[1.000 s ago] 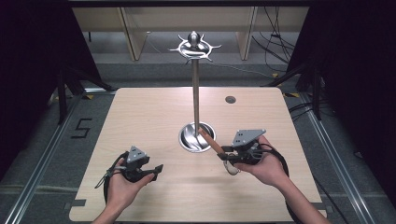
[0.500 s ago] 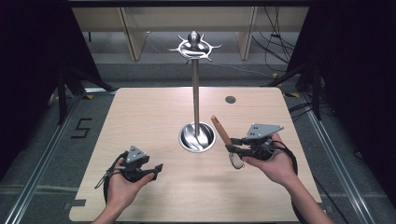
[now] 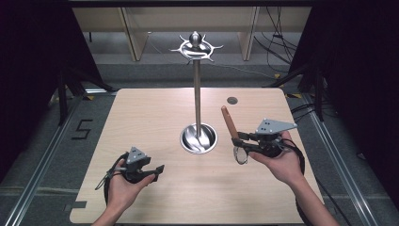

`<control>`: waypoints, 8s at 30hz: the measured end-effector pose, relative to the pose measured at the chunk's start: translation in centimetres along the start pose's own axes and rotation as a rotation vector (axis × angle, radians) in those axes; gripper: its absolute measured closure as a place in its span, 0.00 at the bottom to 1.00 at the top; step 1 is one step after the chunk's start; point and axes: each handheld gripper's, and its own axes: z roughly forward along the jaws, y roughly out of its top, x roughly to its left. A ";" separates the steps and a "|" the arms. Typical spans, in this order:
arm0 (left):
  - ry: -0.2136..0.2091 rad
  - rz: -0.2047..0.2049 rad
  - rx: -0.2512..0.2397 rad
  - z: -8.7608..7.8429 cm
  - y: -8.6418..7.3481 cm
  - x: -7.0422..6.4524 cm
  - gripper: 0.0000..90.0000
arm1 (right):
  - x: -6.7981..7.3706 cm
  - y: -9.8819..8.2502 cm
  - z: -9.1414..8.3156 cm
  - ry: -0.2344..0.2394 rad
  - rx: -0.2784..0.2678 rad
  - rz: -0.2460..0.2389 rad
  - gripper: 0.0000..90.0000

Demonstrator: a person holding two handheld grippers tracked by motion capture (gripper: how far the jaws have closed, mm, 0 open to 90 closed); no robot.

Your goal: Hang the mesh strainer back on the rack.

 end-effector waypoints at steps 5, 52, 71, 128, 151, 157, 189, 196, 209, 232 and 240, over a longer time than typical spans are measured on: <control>-0.001 -0.001 -0.008 0.0 0.0 0.0 0.41 | 0.1 0.2 -0.2 -0.016 -0.013 0.031 0.78; 0.019 0.007 -0.018 -0.6 -0.4 0.3 0.40 | 0.2 4.2 -1.0 -0.099 -0.123 0.069 0.78; 0.032 0.058 0.034 -0.9 -0.4 0.7 0.40 | 0.2 5.4 -0.9 -0.110 -0.160 0.081 0.78; 0.046 -0.002 -0.026 -0.6 -0.4 0.4 0.39 | 0.3 9.1 -0.3 -0.128 -0.234 0.115 0.78; 0.048 -0.001 -0.028 -0.7 -0.3 0.4 0.39 | 0.5 10.5 0.0 -0.126 -0.248 0.099 0.78; 0.045 0.000 -0.029 -0.7 -0.3 0.4 0.39 | 0.9 10.8 0.1 -0.117 -0.244 0.121 0.78; 0.045 -0.006 -0.037 -0.7 -0.3 0.5 0.39 | 0.9 11.6 1.2 -0.114 -0.247 0.123 0.78; 0.045 -0.008 -0.039 -0.7 -0.3 0.5 0.39 | 0.8 11.6 1.5 -0.129 -0.250 0.115 0.78; 0.046 -0.006 -0.036 -0.7 -0.3 0.6 0.39 | 1.1 11.8 2.2 -0.132 -0.237 0.143 0.78; 0.041 -0.010 -0.040 -0.8 -0.3 0.6 0.39 | 1.1 12.1 3.3 -0.151 -0.232 0.151 0.77; 0.043 -0.004 -0.040 -0.8 -0.3 0.6 0.38 | 1.1 12.1 3.7 -0.153 -0.228 0.150 0.77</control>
